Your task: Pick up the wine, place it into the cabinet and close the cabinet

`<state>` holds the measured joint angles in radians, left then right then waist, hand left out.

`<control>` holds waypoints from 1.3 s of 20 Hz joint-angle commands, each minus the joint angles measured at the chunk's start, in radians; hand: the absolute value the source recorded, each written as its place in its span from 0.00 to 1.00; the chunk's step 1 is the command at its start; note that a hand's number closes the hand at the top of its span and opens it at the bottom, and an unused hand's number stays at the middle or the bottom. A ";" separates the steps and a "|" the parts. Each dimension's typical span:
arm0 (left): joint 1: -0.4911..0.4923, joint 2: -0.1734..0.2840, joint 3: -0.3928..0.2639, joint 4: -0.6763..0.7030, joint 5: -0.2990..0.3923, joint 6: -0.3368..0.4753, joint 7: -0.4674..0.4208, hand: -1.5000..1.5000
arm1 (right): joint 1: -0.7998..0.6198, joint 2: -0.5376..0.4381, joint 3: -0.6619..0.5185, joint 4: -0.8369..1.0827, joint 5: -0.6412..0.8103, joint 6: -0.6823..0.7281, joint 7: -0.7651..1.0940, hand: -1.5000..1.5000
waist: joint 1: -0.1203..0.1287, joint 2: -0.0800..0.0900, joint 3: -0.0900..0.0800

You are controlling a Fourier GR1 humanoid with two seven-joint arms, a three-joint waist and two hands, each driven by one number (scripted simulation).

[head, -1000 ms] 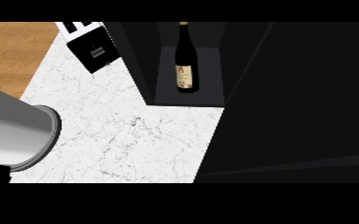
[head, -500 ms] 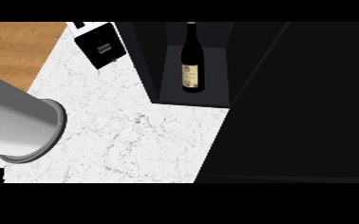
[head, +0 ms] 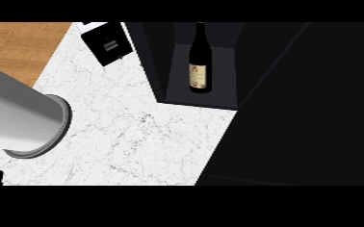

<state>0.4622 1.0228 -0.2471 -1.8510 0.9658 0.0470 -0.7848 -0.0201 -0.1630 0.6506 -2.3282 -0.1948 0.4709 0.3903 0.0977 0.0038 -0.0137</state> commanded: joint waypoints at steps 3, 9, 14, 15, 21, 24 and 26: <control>-0.019 0.011 0.011 -0.006 0.007 -0.018 0.009 1.00 | -0.100 0.155 0.012 0.124 0.068 -0.140 0.019 1.00 | 0.012 0.012 -0.002; -0.021 0.001 -0.005 -0.003 -0.004 -0.024 0.006 1.00 | -0.122 0.155 -0.048 0.152 0.076 -0.126 0.026 1.00 | 0.035 0.024 -0.005; -0.027 0.002 -0.011 -0.012 -0.007 -0.045 0.005 1.00 | -0.189 0.156 -0.113 0.191 0.082 -0.111 0.022 1.00 | 0.065 0.028 -0.005; -0.042 0.013 0.000 -0.020 -0.005 -0.040 0.014 1.00 | -0.225 0.157 -0.146 0.222 0.088 -0.092 0.022 1.00 | 0.071 0.037 -0.002; -0.068 -0.003 -0.015 -0.011 -0.017 -0.050 0.011 1.00 | -0.445 0.160 -0.225 0.380 0.137 -0.181 0.027 1.00 | 0.101 0.041 -0.005; -0.074 -0.006 -0.022 -0.017 -0.017 -0.052 0.016 1.00 | -0.570 0.162 -0.270 0.491 0.166 -0.242 0.025 1.00 | 0.123 0.047 -0.001; -0.090 -0.005 -0.026 -0.021 -0.018 -0.055 0.025 1.00 | -0.648 0.162 -0.283 0.564 0.182 -0.283 0.025 1.00 | 0.127 0.052 0.000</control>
<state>0.3891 1.0219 -0.2647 -1.8700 0.9536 -0.0074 -0.7667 -0.5258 -0.0141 0.4009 -1.8871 -0.0509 0.2620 0.4125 0.2089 0.0495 -0.0149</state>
